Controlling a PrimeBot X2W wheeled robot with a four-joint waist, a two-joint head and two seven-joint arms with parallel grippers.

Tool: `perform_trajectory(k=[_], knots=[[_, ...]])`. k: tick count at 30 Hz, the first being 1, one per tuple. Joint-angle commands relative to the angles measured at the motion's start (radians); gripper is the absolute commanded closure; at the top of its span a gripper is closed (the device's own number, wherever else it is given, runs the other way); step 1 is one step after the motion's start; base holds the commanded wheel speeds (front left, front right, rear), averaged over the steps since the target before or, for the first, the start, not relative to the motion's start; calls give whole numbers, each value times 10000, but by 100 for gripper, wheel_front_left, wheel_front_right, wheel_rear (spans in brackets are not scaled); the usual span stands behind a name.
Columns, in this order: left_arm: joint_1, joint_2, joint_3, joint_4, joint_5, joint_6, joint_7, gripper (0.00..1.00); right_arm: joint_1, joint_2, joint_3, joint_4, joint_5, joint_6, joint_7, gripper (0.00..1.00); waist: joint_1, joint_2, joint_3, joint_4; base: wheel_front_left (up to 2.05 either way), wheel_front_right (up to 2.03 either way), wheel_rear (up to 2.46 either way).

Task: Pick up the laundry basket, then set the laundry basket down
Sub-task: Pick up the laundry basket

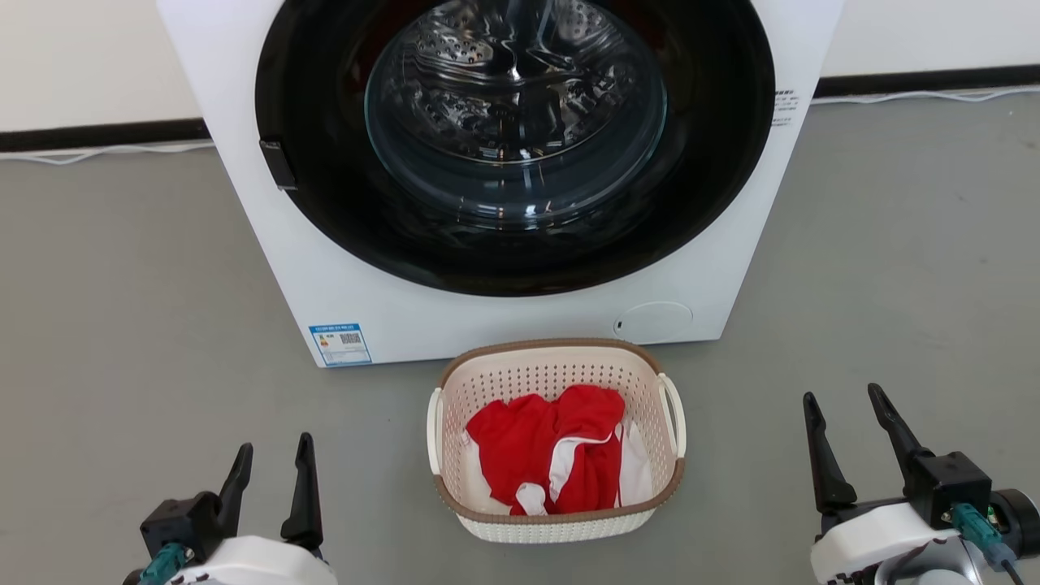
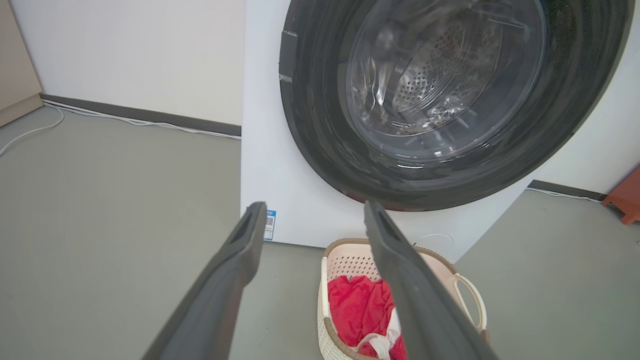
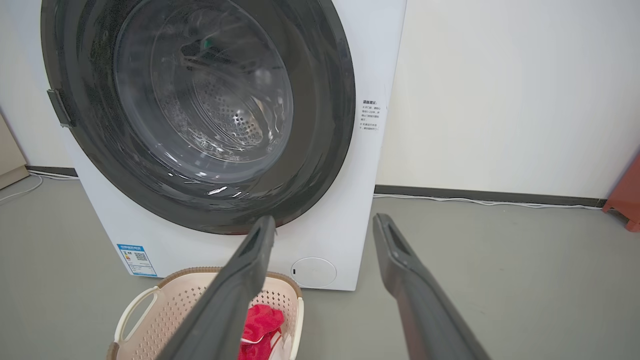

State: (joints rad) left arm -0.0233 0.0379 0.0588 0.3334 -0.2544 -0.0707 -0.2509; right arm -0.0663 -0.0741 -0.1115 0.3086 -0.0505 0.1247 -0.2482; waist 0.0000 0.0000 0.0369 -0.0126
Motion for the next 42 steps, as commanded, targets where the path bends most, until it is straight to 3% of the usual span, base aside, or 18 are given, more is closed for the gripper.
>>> perform_trajectory(k=[1, 13, 29, 42], knots=[[-588, 123, 234, -223, -51, 89, -109, 0, -506, -13, 145, -272, 42, 60, -136, 0, 0, 0, 168, 19, 0, 0, 0], [-1462, 123, -173, 180, -128, 162, -109, 0, -1407, 102, 149, 352, 54, 60, -136, 0, 0, 0, 1208, 79, 0, 0, 0], [-4583, 123, -1646, 3038, -606, 291, -109, 0, -4691, 78, 419, 4431, 48, 60, 134, 0, 0, 0, 3651, 81, 0, 0, 0], [-7236, 123, -2910, 5716, -1399, 665, 90, 0, -6898, 41, 946, 6687, -188, 60, 295, 0, 0, 0, 5674, 102, 0, 0, 0]])
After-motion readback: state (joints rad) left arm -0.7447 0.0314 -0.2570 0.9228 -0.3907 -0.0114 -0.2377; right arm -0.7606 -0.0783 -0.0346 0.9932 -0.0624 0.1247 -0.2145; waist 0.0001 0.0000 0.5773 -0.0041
